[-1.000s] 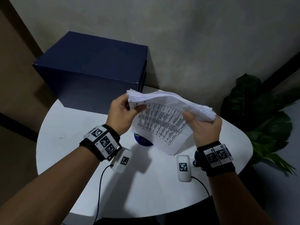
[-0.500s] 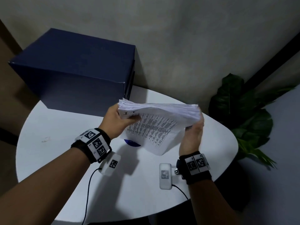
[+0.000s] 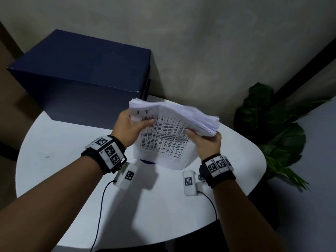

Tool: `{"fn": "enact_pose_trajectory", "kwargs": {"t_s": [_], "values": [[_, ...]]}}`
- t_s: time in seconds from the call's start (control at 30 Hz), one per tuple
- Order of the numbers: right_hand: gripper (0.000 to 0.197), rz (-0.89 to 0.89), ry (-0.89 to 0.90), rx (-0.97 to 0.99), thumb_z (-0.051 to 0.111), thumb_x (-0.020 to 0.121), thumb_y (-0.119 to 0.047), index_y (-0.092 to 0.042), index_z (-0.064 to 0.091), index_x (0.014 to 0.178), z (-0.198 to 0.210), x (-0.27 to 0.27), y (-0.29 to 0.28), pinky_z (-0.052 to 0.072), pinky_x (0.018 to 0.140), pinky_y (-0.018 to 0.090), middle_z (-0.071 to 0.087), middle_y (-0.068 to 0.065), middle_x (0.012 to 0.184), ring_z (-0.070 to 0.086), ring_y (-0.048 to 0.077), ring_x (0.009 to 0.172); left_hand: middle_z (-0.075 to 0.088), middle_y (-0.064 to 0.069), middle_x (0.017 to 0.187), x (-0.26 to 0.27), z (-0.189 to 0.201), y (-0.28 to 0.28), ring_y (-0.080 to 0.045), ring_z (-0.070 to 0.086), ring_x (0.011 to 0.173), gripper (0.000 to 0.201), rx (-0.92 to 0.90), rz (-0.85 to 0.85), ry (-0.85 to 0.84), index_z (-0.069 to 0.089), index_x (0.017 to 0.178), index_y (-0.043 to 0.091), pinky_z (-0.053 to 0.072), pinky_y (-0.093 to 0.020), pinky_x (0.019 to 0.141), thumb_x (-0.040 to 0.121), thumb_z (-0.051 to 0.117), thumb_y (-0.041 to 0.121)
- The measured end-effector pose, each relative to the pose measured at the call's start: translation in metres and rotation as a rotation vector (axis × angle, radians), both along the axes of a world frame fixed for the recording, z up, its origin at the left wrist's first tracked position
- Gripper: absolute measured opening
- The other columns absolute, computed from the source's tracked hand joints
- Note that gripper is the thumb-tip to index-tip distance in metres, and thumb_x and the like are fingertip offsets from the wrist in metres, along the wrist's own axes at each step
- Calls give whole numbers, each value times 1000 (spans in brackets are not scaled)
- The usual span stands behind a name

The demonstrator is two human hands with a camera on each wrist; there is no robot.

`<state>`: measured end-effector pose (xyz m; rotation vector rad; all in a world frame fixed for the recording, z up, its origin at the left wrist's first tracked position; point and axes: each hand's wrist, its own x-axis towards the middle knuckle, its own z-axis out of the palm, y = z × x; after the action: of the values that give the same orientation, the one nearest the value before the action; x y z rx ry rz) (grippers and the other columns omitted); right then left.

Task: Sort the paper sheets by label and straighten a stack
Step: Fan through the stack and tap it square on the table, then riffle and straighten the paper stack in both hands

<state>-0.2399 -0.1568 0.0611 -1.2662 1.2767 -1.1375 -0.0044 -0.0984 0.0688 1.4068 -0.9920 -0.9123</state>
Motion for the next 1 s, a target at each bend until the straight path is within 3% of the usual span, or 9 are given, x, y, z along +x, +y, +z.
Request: {"fn": "enact_pose_trajectory", "kwargs": {"t_s": [0.07, 0.2, 0.3, 0.37, 0.47, 0.6, 0.73, 0.83, 1.0], "values": [[22, -28, -42, -16, 83, 69, 2, -10, 71, 84, 17, 6, 4, 55, 66, 20, 73, -9, 73, 70, 1, 68, 77, 5, 96, -6, 10, 0, -7, 74, 92, 29, -79, 116, -46, 73, 108, 8, 61, -35, 88, 81, 81, 14], [27, -135, -140, -54, 83, 70, 2, -17, 68, 82, 12, 12, 29, 54, 64, 15, 73, -15, 68, 69, -3, 70, 72, 6, 111, -20, 8, 15, 10, 65, 102, 35, -218, 284, -209, 68, 120, 5, 51, -12, 88, 88, 75, 20], [34, -89, -81, 15, 82, 72, 1, -17, 66, 96, -17, 13, 62, 51, 67, 7, 71, -18, 81, 66, -13, 76, 71, 1, 118, -18, -24, 26, -4, 66, 111, 49, -71, 174, -168, 61, 127, 6, 55, -29, 95, 86, 78, 27], [32, -55, -49, 76, 82, 73, -5, -22, 67, 96, -32, 13, 67, 52, 68, 8, 71, -15, 87, 68, -10, 81, 71, 1, 122, -13, -39, 29, -7, 67, 114, 59, 21, 109, -99, 57, 132, 12, 55, -27, 96, 81, 82, 28], [23, -62, -57, 124, 81, 75, -6, -22, 69, 86, -33, 12, 57, 52, 64, 10, 74, -16, 76, 70, -6, 77, 73, -1, 116, -10, -39, 28, 8, 67, 101, 46, 35, 70, -113, 64, 125, 6, 51, -9, 85, 84, 79, 19], [26, -97, -133, 52, 82, 72, -2, -19, 72, 88, -26, 11, 49, 56, 62, 17, 76, -15, 81, 72, 2, 82, 75, 5, 99, -9, -29, 29, 2, 72, 88, 34, -32, 107, 14, 70, 112, 5, 57, -17, 77, 79, 81, 9], [48, -107, -135, -7, 90, 61, -3, -16, 70, 103, -32, 5, 51, 57, 87, 29, 76, -8, 97, 70, 8, 98, 76, -2, 103, -8, -38, 37, -11, 75, 96, 57, 0, 39, 65, 67, 114, 2, 62, -28, 82, 64, 88, 16], [63, -43, -170, -2, 90, 54, -9, -9, 64, 111, -35, 4, 47, 57, 88, 39, 74, 4, 103, 71, 21, 99, 77, 2, 103, -5, -40, 36, -10, 74, 99, 52, 24, -20, 53, 69, 110, 12, 60, -26, 84, 63, 90, 14], [67, 52, -201, -19, 87, 54, -7, -9, 59, 115, -30, 3, 40, 56, 85, 35, 71, 7, 105, 69, 22, 100, 76, 23, 88, -2, -36, 31, 4, 73, 89, 45, 21, -67, 35, 68, 98, 24, 55, -11, 74, 67, 87, -2]]}}
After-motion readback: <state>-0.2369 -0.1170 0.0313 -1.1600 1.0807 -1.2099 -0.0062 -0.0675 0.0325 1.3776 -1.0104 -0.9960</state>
